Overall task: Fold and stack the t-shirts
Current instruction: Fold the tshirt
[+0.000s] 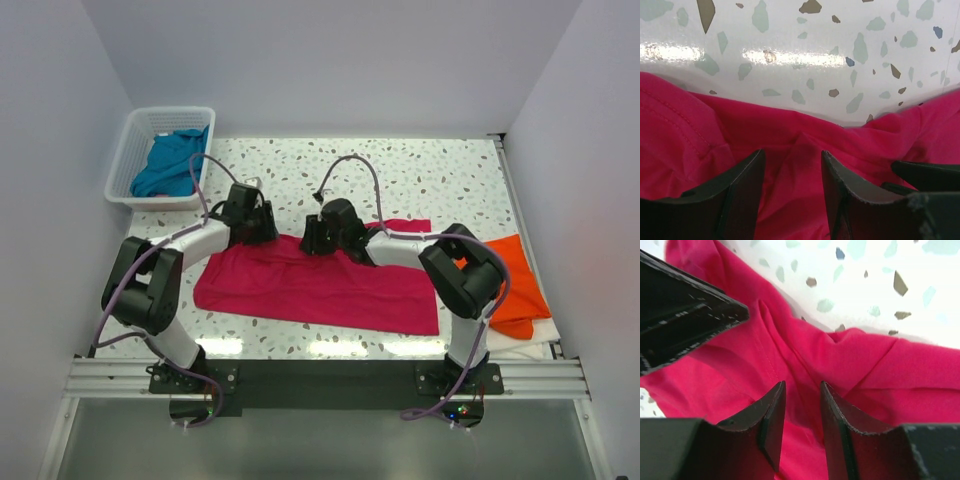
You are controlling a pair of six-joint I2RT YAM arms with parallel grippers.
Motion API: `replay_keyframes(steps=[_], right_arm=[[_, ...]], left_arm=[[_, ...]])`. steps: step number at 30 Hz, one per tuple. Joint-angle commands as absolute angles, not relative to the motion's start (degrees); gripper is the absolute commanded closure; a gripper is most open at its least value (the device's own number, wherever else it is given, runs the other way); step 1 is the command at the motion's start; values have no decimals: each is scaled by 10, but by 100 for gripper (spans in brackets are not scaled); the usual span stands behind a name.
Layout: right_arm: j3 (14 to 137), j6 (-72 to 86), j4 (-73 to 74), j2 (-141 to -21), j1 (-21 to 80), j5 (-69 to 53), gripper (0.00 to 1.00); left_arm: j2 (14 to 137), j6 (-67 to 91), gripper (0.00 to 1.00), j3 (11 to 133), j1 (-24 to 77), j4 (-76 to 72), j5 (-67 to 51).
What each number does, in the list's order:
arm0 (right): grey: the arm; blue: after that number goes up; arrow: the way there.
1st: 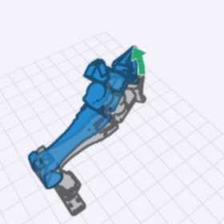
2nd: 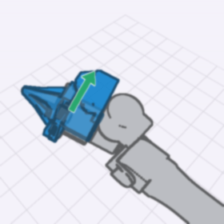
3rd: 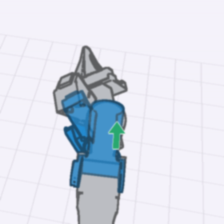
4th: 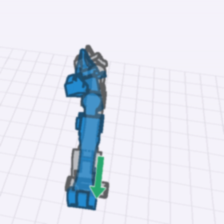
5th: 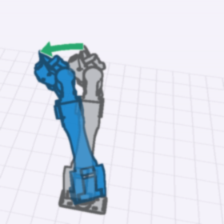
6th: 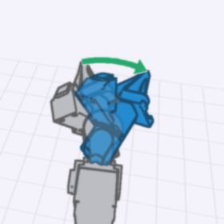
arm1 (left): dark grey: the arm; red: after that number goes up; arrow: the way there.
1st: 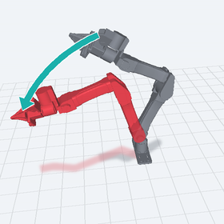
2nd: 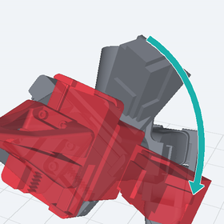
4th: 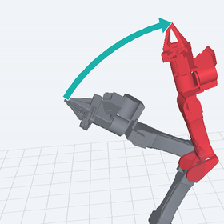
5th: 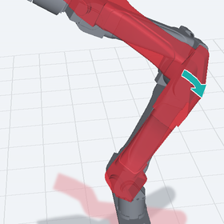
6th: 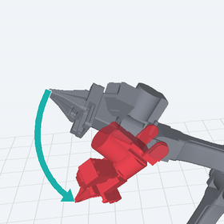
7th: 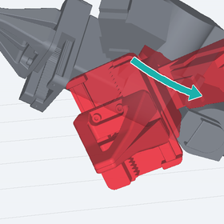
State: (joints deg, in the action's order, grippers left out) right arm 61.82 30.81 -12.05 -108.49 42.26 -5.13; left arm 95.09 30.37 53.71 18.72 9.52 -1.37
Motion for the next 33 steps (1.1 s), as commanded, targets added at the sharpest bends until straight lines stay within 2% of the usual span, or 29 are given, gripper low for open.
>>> replay_keyframes(steps=[1,7,12,17,23,29,31,33], right_arm=[[642,290,-108,-1092,432,-46,62],[617,294,-118,-1085,439,-40,64],[587,308,-143,-1077,442,-40,84],[574,312,-157,-1064,446,-39,93],[548,320,-179,-1031,449,-36,95],[534,320,-188,-1006,454,-40,95],[527,317,-193,-998,458,-47,95],[521,312,-201,-995,462,-53,95]], left_arm=[[934,290,47,530,199,85,-2],[907,295,51,481,208,62,-6],[882,302,59,454,208,50,-17],[838,310,67,436,208,33,-29],[792,317,72,414,208,9,-45],[782,322,82,401,208,9,-47],[781,325,82,398,208,9,-45],[786,326,76,402,208,9,-46]])
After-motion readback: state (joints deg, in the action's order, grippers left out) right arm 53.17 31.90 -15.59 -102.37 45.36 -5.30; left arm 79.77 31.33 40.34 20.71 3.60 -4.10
